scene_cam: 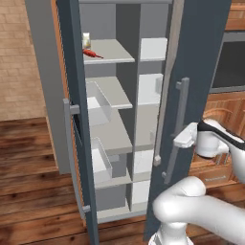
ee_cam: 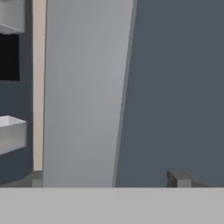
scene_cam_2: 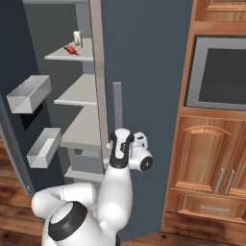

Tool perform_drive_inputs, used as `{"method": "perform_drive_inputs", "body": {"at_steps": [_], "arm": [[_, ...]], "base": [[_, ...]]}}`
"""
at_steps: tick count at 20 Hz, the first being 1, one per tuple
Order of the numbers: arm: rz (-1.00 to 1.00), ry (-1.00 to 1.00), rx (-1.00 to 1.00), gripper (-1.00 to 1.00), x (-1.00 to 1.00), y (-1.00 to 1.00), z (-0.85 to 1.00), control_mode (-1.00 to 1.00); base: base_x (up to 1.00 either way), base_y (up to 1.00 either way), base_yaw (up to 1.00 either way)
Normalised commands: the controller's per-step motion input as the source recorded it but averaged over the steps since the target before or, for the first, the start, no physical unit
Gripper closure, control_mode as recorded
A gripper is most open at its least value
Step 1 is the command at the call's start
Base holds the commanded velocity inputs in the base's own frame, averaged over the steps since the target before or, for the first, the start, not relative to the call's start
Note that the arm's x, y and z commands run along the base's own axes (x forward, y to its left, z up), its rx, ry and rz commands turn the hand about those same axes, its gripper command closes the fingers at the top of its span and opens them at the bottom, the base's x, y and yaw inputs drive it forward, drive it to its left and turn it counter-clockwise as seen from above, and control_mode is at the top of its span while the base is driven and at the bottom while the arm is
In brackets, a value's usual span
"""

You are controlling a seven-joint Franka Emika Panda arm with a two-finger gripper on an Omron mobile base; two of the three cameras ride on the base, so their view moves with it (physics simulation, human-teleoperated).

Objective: There's a fish in the fridge that needs to be moved to the freezer for freezing. Pick up the fish from the fridge, place it on any shelf in the freezer, and close the fridge and freezer doors when done.

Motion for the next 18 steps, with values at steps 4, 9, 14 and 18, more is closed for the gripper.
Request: {"method": "perform_drive_inputs", "body": {"at_steps": [4, 9, 14, 18], "arm": [[-0.21, 0.00, 0.00, -1.00, 0.44, 0.46, 0.00, -1.00], [-0.15, 0.00, 0.00, -1.00, 0.45, 0.28, 0.00, -1.00], [-0.13, 0.00, 0.00, -1.00, 0.47, 0.20, 0.00, -1.00], [-0.13, 0.00, 0.00, -1.00, 0.46, 0.20, 0.00, -1.00]], "base": [[0.00, 0.00, 0.00], [0.00, 0.00, 0.00], [0.00, 0.00, 0.00], [0.00, 0.00, 0.00]]}}
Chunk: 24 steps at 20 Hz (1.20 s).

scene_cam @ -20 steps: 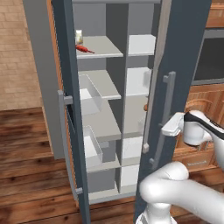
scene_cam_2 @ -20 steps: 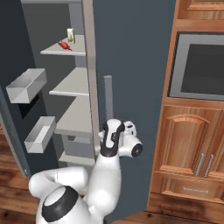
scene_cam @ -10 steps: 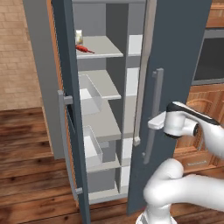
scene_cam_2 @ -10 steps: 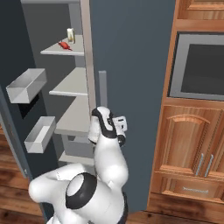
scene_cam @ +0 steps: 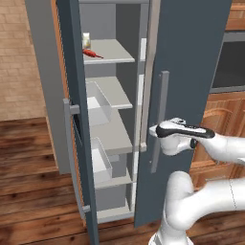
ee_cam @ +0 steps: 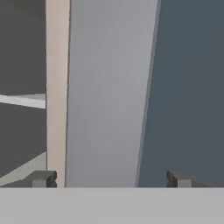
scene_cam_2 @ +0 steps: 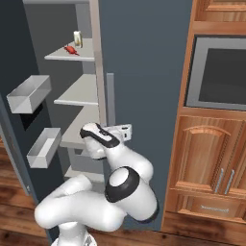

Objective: There's a fish in the fridge that needs to be moved to the freezer for freezing. Pick up the fish from the fridge, place it on any shelf in the freezer, and close the fridge and freezer doors when done.

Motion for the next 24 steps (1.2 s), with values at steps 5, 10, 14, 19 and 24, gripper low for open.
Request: {"method": "perform_drive_inputs", "body": {"at_steps": [5, 10, 14, 19, 24], "arm": [[-0.11, 0.02, 0.00, -1.00, 0.46, 0.08, 0.00, -1.00], [-0.11, 0.06, 0.00, -1.00, 0.39, 0.08, 0.06, -1.00], [-0.12, 0.05, 0.00, -1.00, 0.26, 0.10, 0.26, -1.00], [-0.13, 0.05, 0.00, -1.00, 0.34, 0.20, 0.19, -1.00], [-0.14, 0.02, 0.00, -1.00, 0.07, 0.03, 0.24, -1.00]], "base": [[0.00, 0.00, 0.00], [0.00, 0.00, 0.00], [0.00, 0.00, 0.00], [0.00, 0.00, 0.00], [0.00, 0.00, 0.00]]}}
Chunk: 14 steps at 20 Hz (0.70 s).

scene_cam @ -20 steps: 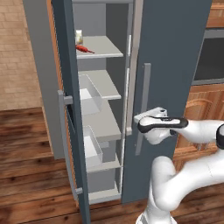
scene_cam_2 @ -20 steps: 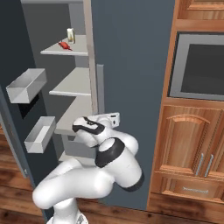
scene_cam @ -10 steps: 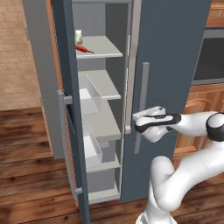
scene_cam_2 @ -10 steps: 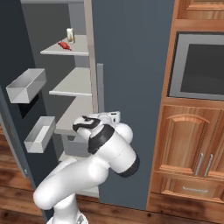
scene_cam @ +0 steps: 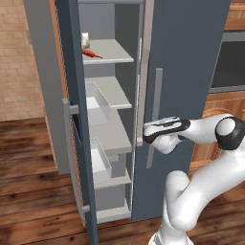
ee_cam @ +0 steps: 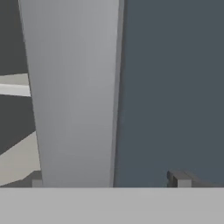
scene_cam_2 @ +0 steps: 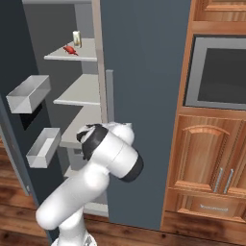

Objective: There's a fish in the fridge that needs to be moved to the freezer for freezing. Pick up the fish from the fridge, place it on any shelf in the freezer, and close the fridge and freezer doors when done.

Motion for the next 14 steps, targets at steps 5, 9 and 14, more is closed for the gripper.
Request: {"method": "perform_drive_inputs", "body": {"at_steps": [5, 9, 14], "arm": [[-0.14, 0.00, 0.00, -1.00, -0.46, 0.00, 0.41, -1.00], [-0.09, 0.01, 0.00, -1.00, -0.56, 0.00, 0.34, -1.00], [-0.05, 0.02, 0.00, -1.00, -0.62, 0.00, 0.29, -1.00]], "base": [[0.00, 0.00, 0.00], [0.00, 0.00, 0.00], [0.00, 0.00, 0.00]]}}
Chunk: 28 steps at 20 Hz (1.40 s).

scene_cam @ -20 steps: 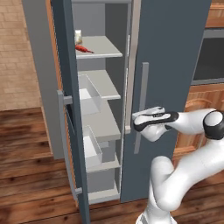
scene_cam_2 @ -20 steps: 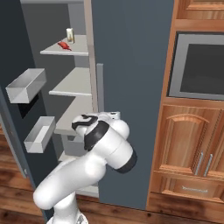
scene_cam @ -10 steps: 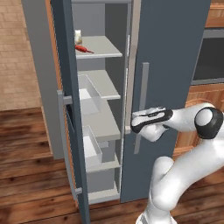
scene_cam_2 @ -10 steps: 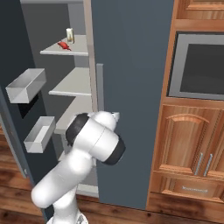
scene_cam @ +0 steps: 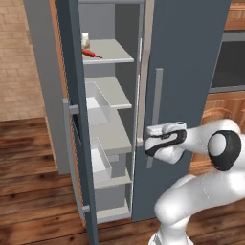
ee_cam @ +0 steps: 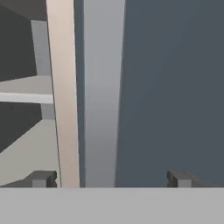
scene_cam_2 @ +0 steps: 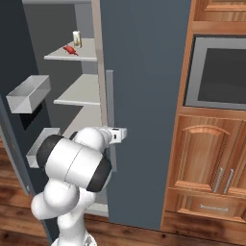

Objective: There's a fish in the fridge that needs to be moved to the freezer for freezing. Pick up the fish from the fridge, place it on any shelf in the freezer, and close the fridge and freezer doors when done.

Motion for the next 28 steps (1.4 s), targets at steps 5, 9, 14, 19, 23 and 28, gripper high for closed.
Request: {"method": "perform_drive_inputs", "body": {"at_steps": [5, 9, 14, 19, 23, 28], "arm": [[-0.01, 0.00, 0.00, -1.00, -0.81, 0.00, 0.37, -1.00], [-0.01, -0.03, 0.00, -1.00, -0.67, 0.00, 0.94, -1.00], [-0.04, -0.20, 0.00, -1.00, -0.38, 0.00, 1.00, -1.00], [-0.03, 0.03, 0.00, -1.00, -0.67, 0.00, 0.87, -1.00], [-0.07, 0.25, 0.00, -1.00, -0.84, -0.04, 0.62, -1.00], [-0.06, 0.34, 0.00, -1.00, -0.83, 0.00, -0.09, -1.00]], "base": [[0.00, 0.00, 0.00], [0.00, 0.00, 0.00], [0.00, 0.00, 0.00], [0.00, 0.00, 0.00], [0.00, 0.00, 0.00], [0.00, 0.00, 0.00]]}}
